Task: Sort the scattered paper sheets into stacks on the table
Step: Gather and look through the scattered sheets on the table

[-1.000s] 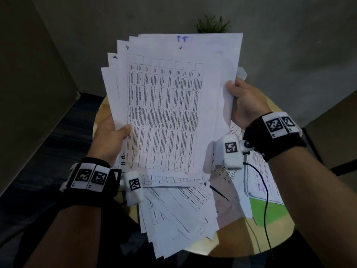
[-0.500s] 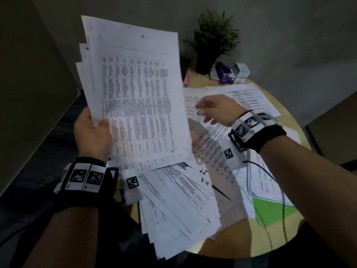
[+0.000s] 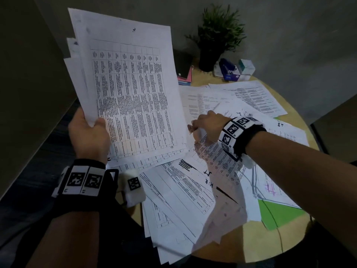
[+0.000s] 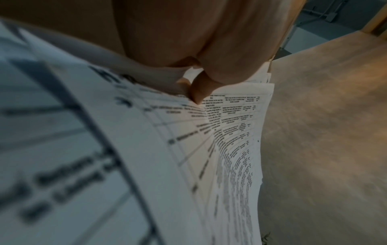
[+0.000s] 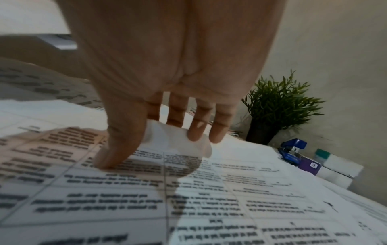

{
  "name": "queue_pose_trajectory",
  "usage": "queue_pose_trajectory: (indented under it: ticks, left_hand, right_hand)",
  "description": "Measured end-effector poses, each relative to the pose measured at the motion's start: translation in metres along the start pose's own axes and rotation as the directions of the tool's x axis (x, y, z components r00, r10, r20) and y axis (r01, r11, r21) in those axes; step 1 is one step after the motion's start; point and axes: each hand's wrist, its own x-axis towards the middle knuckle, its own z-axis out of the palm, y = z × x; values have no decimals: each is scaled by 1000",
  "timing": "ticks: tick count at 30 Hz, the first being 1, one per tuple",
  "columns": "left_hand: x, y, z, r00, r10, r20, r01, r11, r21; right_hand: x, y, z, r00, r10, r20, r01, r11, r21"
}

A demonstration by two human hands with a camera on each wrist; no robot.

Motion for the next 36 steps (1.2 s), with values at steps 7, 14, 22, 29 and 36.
queue_pose_trajectory:
  ticks: [7, 14, 22, 29, 36]
  left_hand:
    - [0, -1, -1, 999, 26, 20, -25, 998, -51]
    - [5, -4, -9, 995, 90, -47, -96, 984, -148]
    - [-15, 7, 7, 993, 116, 28, -111, 985, -135]
    - [-52, 51, 25, 967, 196, 161, -152, 956, -249]
    - [-93, 76, 32, 931, 111, 347, 12, 943, -332]
  right_hand:
    - [-10, 10, -8, 968, 133, -211, -86, 973, 215]
    - [-30, 41, -48, 666, 604, -438, -159, 688, 708]
    - [-100, 55, -81, 573, 573, -586, 180, 610, 772]
    - [-137, 46, -70, 634, 529, -564, 311, 494, 812]
    - [-166, 35, -28, 700, 551, -454, 395, 231, 889]
